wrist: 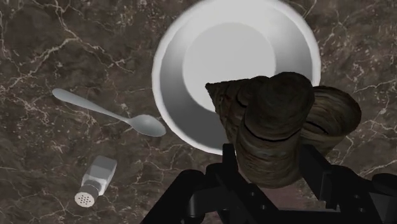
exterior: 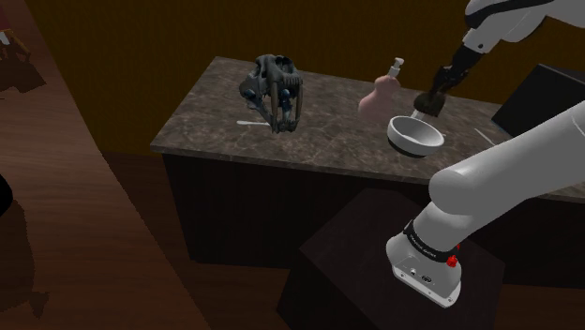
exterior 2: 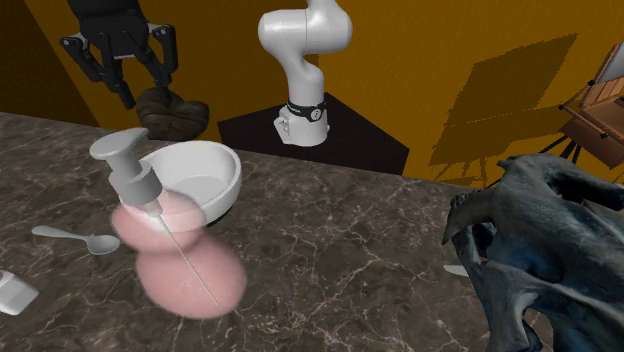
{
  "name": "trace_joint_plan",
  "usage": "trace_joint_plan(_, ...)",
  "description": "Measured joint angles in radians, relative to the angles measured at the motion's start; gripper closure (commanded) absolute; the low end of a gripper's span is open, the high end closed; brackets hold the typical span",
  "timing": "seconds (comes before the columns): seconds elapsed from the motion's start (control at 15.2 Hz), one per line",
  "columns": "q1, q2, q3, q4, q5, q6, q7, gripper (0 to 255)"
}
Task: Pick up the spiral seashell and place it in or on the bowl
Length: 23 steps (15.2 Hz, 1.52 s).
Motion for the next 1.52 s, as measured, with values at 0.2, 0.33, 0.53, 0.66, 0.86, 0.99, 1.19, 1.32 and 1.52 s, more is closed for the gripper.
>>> trace_joint_plan(0.2, -0.001, 0.004, -0.006, -0.037, 0.000, 0.040, -0.006, 255)
trace_joint_plan(0.33, 0.000, 0.015, -0.011, -0.055, 0.005, 0.068, -0.012, 255)
trace_joint_plan(0.53, -0.001, 0.020, -0.018, -0.090, 0.006, 0.107, -0.020, 255)
trace_joint_plan(0.66, 0.002, 0.034, -0.022, -0.107, 0.013, 0.137, -0.025, 255)
trace_joint_plan(0.86, 0.003, 0.049, -0.031, -0.135, 0.020, 0.177, -0.036, 255)
trace_joint_plan(0.99, 0.005, 0.066, -0.039, -0.149, 0.029, 0.206, -0.048, 255)
trace_joint_plan(1.19, 0.000, 0.077, -0.026, -0.130, 0.029, 0.183, -0.001, 0)
trace_joint_plan(1.32, -0.024, 0.123, 0.014, -0.066, 0.018, 0.187, 0.229, 0)
trace_joint_plan(1.52, -0.061, 0.195, 0.061, 0.042, -0.017, 0.150, 0.630, 0)
